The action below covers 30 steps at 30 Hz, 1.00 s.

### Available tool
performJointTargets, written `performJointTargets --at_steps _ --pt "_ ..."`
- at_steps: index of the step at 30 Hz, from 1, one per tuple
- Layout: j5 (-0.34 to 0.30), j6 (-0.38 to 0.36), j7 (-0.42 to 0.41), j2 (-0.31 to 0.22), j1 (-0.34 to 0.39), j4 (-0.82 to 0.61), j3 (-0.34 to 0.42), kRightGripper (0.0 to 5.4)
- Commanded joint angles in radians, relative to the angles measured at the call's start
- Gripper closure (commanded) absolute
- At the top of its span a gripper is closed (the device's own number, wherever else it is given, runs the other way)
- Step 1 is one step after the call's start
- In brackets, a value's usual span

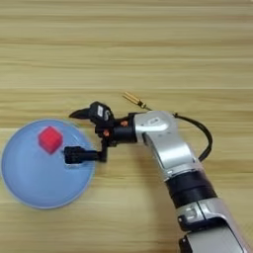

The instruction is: Move the objects on the table

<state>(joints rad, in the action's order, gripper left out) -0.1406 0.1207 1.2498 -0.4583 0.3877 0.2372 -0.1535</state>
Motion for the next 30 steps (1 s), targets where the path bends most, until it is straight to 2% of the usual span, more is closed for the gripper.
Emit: performJointTargets --at_steps 1,12,24,30 --pt "-0.029 -0.031 -0.039 -0.053 0.099 -0.011 0.073 0.02" --pt "-0.017 -0.096 -0.068 -0.130 0.131 0.110 0.161 0.02" --pt "0.050 -0.187 -0.094 -0.206 0.141 0.282 0.167 0.02" --pt "0.084 -0.226 -0.126 -0.234 0.168 0.408 0.175 0.02"
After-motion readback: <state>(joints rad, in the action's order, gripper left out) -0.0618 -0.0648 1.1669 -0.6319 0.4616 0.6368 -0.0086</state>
